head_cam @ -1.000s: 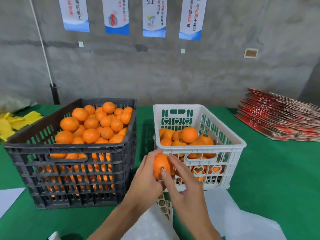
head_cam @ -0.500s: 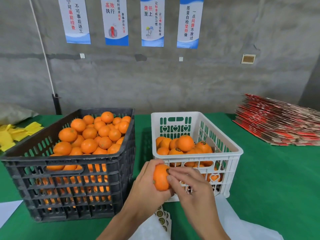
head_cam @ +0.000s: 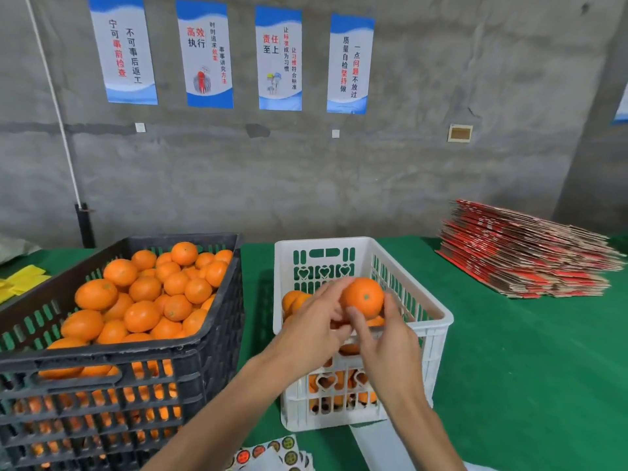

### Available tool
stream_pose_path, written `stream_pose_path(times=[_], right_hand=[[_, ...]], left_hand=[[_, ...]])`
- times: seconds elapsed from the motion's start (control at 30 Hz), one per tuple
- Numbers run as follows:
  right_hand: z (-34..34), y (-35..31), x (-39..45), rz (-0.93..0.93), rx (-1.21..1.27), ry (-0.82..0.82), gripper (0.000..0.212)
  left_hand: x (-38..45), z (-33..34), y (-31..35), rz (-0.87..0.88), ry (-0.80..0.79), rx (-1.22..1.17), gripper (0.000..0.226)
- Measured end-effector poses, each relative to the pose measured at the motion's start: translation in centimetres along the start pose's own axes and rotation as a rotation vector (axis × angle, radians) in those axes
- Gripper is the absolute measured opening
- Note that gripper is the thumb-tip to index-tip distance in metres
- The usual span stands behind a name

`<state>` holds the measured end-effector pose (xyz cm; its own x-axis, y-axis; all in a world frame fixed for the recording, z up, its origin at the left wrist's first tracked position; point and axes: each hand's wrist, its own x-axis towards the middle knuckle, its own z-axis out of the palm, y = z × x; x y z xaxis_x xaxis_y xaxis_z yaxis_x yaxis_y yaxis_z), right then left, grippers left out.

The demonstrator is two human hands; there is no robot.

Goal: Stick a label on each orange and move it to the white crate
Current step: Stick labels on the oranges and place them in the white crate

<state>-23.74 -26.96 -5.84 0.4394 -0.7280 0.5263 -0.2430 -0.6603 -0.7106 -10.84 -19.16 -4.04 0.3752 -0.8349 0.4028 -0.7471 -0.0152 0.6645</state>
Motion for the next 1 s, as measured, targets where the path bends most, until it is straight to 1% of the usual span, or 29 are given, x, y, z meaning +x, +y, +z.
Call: stream_pose_path(times=[0.07,0.13,0.2,0.23,0.3,0.4,0.53,0.6,0.63,0.67,0.73,0.8,0.83,0.87,0.93,1.0], right_hand=[[-0.3,1.8,1.7,0.039,0.003,0.028,0.055],[-0.3,3.3,2.6,0.038,-0.099,0.005,0.048],[0.1,3.7,2.7,0.001,-0.245,-0.016,0.057],[0.4,3.4,2.6,-0.054,-0.246,-0.021,0.059],[1.3,1.8,2.6,-0.202,-0.140,-0.063,0.053],[4.1,-2.1,2.8,-0.361,0.065,-0.175,0.044],[9.7,-8.5,2.4,-0.506,0.186,-0.297,0.044],[12.8,-11.5,1.9,-0.522,0.236,-0.368,0.041],[14.3,-12.8,1.8,-0.523,0.255,-0.409,0.037],[15.8,-14.0,1.7,-0.520,0.255,-0.466,0.031],[18.4,-16.0,1.9,-0.493,0.203,-0.628,0.024],[20.8,-17.4,2.3,-0.488,0.058,-0.807,0.024],[21.9,-18.1,2.6,-0.497,-0.046,-0.896,0.026],[22.9,-18.8,2.9,-0.501,-0.156,-0.980,0.028],[24.6,-20.0,3.3,-0.502,-0.355,-1.126,0.028],[26.1,-20.6,3.7,-0.506,-0.523,-1.234,0.031]], left_hand=[[1.4,1.2,0.5,-0.011,-0.063,-0.046,0.074],[1.9,1.8,0.5,0.019,-0.048,0.020,0.065],[1.9,1.5,0.5,0.043,-0.008,0.105,0.060],[1.7,1.1,0.4,0.050,0.022,0.145,0.060],[1.0,-0.6,0.0,0.068,0.112,0.229,0.060],[-1.5,-4.6,-1.3,0.074,0.274,0.344,0.058],[-6.0,-11.8,-4.3,-0.089,0.413,0.477,0.050],[-8.0,-16.1,-6.3,-0.215,0.419,0.522,0.043],[-8.8,-18.6,-7.2,-0.320,0.370,0.549,0.039],[-9.3,-21.0,-8.4,-0.466,0.277,0.569,0.036],[-10.1,-25.1,-10.9,-0.782,-0.031,0.615,0.036],[-10.4,-27.8,-13.7,-0.987,-0.326,0.693,0.037],[-10.5,-28.7,-14.9,-1.059,-0.407,0.727,0.037],[-10.4,-29.3,-16.0,-1.114,-0.447,0.729,0.038],[-9.9,-30.1,-18.1,-1.149,-0.488,0.685,0.039],[-9.2,-30.1,-19.5,-1.156,-0.438,0.724,0.046]])
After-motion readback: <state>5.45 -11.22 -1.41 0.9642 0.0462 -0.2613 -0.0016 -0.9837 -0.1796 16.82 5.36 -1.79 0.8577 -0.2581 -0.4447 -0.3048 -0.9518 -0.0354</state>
